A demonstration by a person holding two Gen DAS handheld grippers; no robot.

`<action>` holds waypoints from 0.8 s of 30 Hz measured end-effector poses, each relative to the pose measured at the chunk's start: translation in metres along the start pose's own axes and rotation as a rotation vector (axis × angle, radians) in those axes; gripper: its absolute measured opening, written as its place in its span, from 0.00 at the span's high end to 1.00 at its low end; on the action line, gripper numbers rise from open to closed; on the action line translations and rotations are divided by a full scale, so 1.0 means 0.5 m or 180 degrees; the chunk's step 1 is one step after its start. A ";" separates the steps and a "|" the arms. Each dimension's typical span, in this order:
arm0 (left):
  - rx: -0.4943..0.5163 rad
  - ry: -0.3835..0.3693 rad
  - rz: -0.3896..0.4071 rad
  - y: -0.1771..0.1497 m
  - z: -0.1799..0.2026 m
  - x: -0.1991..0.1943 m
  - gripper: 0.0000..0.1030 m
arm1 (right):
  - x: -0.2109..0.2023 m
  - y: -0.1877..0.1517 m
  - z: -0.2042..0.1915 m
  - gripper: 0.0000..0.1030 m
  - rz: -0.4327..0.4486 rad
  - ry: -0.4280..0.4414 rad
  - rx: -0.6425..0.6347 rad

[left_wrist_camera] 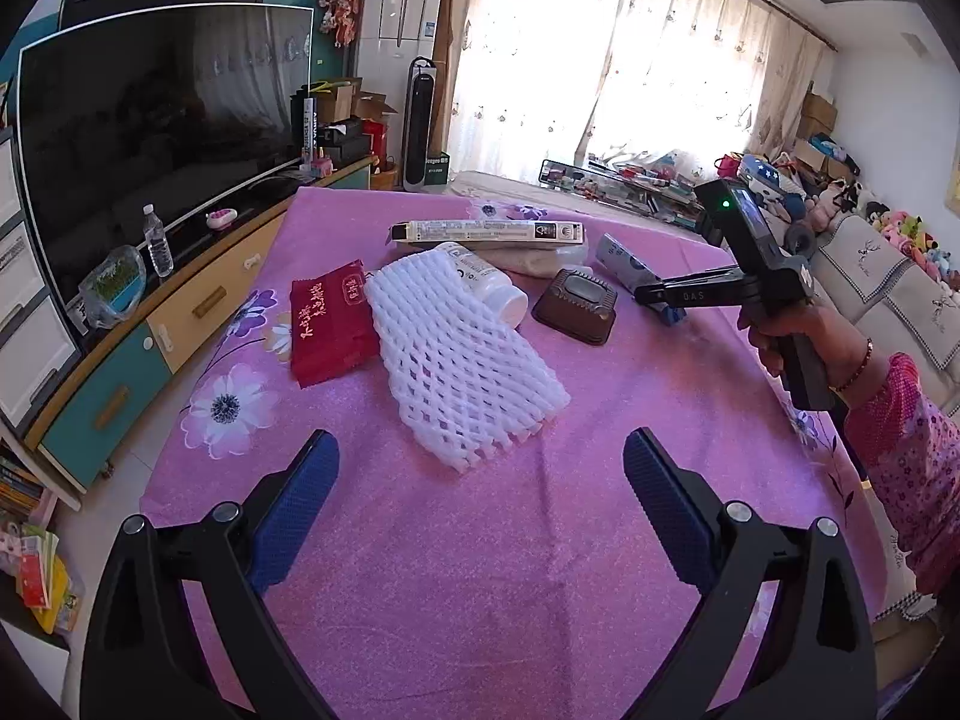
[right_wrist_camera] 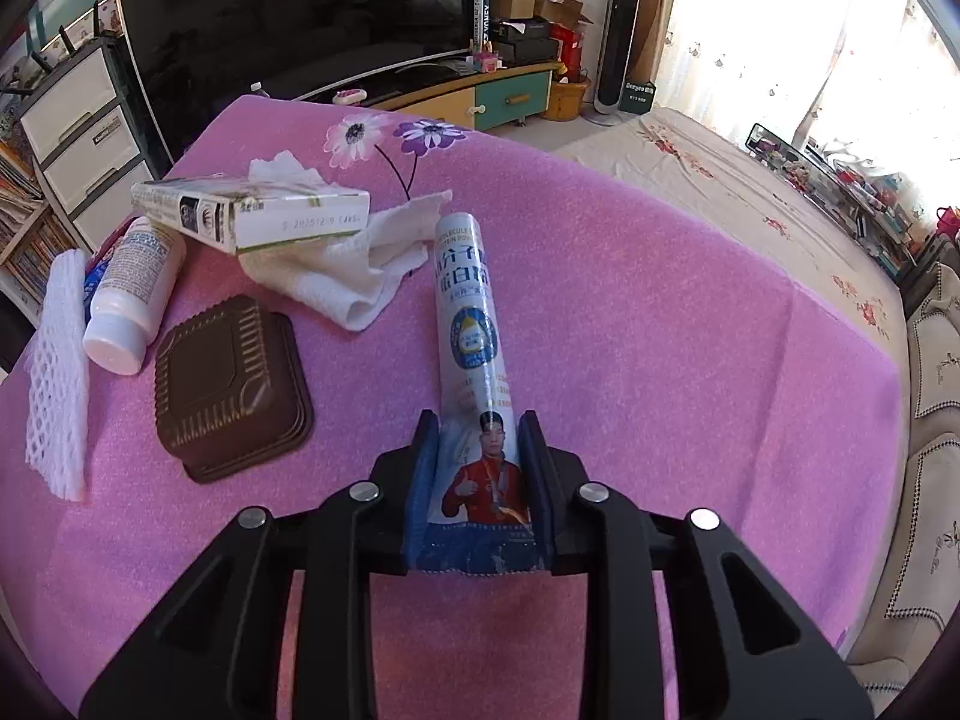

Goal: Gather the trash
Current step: 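Grasp the white-and-blue squeeze tube with the right tool, then carry the squeeze tube over the bin and open the right tool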

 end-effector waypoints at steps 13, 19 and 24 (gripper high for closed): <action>0.0099 -0.0079 0.0050 -0.014 0.032 -0.020 0.08 | -0.158 -0.184 -0.046 0.80 0.0272 0.0158 0.0298; 0.0142 -0.0130 0.0046 -0.015 0.053 -0.020 0.08 | -0.271 -0.275 -0.048 0.80 0.0533 0.0071 0.0467; 0.0232 -0.0163 0.0058 -0.015 0.075 -0.023 0.08 | -0.359 -0.361 0.002 0.80 0.0635 -0.0207 0.0734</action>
Point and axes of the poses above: each gripper's, at about its wrist camera, not at the fingertips, and x roughly the way its jaws point, z to its right, y to its top, the point moved 1 cm from there along x, roughly the way its jaws point, and after that the axes turned 5 degrees about -x, right-handed, at the moved point
